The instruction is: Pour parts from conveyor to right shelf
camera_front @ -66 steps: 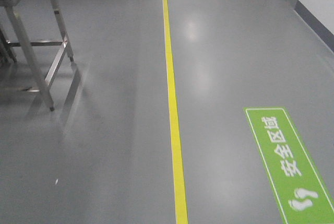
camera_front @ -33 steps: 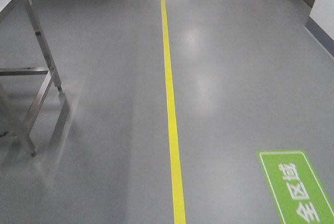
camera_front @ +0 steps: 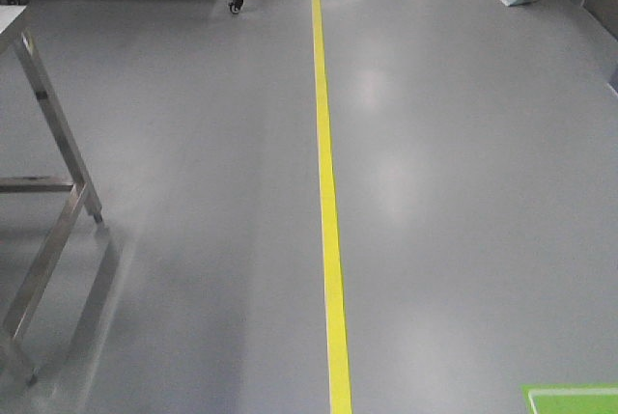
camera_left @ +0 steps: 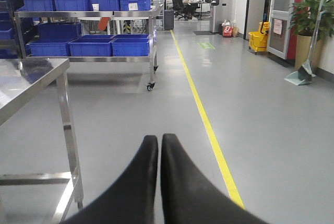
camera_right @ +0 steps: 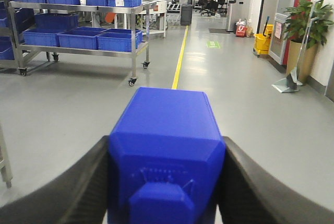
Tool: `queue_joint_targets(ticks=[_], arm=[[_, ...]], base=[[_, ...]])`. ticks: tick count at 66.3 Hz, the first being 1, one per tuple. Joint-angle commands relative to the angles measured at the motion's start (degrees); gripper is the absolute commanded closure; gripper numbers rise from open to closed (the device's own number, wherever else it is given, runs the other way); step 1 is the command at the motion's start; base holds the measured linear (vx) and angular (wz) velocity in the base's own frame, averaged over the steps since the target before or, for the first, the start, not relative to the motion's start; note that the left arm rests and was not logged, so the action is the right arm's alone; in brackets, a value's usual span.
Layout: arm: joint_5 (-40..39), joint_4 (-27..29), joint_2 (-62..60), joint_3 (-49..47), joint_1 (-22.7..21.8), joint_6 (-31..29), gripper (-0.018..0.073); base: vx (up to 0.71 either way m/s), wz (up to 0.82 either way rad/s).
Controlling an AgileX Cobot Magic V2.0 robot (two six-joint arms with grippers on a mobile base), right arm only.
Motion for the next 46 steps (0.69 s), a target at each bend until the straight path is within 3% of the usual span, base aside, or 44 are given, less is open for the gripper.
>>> queue_joint_targets(ticks=[1,46], arm=[[-4.4,0.2,0.6,-1.5,-0.2,-0.5,0.0564],[-4.4,0.2,0.6,-1.5,-0.2,-0.5,0.0564]], base=[[0.73,0.07],[0.74,-0.02]])
